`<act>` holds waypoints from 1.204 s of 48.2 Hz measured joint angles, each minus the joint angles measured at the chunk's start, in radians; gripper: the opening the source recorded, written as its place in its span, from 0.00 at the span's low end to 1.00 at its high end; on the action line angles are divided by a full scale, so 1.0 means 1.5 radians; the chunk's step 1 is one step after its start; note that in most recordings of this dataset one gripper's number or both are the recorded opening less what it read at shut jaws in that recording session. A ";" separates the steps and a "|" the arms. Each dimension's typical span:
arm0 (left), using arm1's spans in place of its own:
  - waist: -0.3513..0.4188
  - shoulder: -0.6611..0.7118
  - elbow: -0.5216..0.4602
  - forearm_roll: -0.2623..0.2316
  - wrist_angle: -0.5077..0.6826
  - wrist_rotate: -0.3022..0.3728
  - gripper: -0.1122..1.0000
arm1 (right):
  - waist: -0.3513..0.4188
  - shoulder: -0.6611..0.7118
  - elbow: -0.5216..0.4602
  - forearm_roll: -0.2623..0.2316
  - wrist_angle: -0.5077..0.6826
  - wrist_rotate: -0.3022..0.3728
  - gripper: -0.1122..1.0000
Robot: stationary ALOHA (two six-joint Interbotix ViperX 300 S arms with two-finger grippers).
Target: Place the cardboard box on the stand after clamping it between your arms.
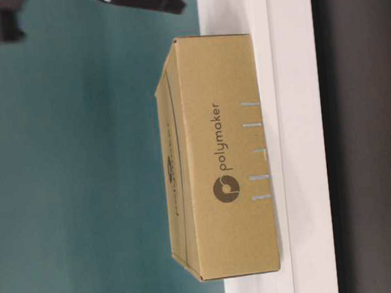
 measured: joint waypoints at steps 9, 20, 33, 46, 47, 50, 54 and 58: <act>-0.061 -0.132 0.078 0.000 -0.052 -0.014 0.82 | 0.047 -0.084 0.073 0.001 -0.135 0.070 0.85; -0.128 -0.260 0.119 0.000 -0.056 -0.084 0.79 | 0.108 -0.167 0.128 0.000 -0.214 0.106 0.85; -0.230 -0.337 0.131 0.000 -0.054 -0.138 0.76 | 0.196 -0.270 0.169 -0.005 -0.226 0.105 0.84; -0.310 -0.370 0.135 0.000 0.028 -0.142 0.74 | 0.281 -0.400 0.214 -0.007 -0.227 0.105 0.82; -0.315 -0.374 0.135 0.000 0.036 -0.142 0.74 | 0.284 -0.411 0.217 -0.006 -0.227 0.105 0.82; -0.326 -0.382 0.135 0.000 0.054 -0.143 0.74 | 0.289 -0.446 0.233 -0.007 -0.227 0.106 0.81; -0.334 -0.395 0.135 0.000 0.059 -0.143 0.74 | 0.292 -0.483 0.250 -0.007 -0.228 0.106 0.80; -0.334 -0.410 0.135 0.000 0.060 -0.143 0.74 | 0.292 -0.516 0.265 -0.007 -0.228 0.106 0.80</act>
